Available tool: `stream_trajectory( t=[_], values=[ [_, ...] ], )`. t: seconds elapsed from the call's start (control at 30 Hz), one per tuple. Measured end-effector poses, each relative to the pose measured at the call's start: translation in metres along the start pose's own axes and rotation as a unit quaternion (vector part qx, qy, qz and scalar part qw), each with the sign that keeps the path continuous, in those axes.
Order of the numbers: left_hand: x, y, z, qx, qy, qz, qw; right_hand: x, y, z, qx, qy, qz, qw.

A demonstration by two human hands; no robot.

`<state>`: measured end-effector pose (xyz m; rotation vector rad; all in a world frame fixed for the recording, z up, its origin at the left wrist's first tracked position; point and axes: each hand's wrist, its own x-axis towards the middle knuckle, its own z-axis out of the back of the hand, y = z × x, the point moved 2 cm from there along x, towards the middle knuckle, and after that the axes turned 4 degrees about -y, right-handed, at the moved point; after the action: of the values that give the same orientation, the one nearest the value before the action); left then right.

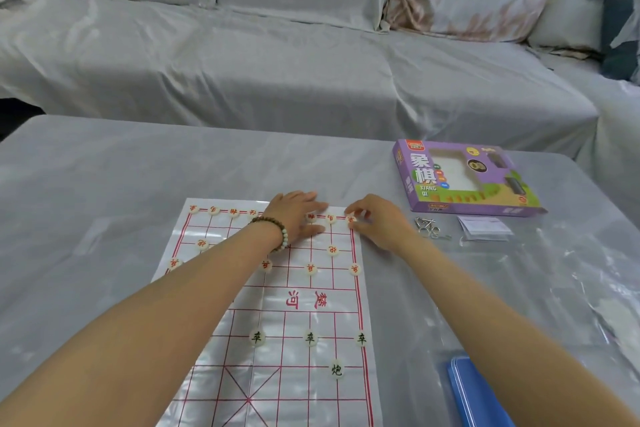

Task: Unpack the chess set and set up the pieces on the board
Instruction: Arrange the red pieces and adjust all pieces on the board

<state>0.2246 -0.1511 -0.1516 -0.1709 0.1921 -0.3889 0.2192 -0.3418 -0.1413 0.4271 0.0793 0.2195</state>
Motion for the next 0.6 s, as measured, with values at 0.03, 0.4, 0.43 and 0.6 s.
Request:
stream_trajectory(
  t=[0.03, 0.4, 0.43, 0.6],
  values=[
    [0.001, 0.001, -0.001, 0.0, -0.001, -0.001, 1.0, 0.0, -0.001, -0.001, 0.013, -0.006, -0.007, 1.0],
    [0.004, 0.004, -0.005, 0.0, -0.019, -0.007, 1.0, 0.002, -0.004, -0.009, 0.087, -0.054, -0.047, 0.994],
    [0.004, 0.004, -0.005, 0.0, -0.019, -0.006, 1.0, 0.003, -0.005, -0.01, 0.088, -0.057, -0.049, 0.993],
    [0.0, 0.005, -0.004, -0.02, -0.011, -0.008, 1.0, 0.002, -0.004, -0.012, 0.096, -0.062, -0.057, 0.992]
  ],
)
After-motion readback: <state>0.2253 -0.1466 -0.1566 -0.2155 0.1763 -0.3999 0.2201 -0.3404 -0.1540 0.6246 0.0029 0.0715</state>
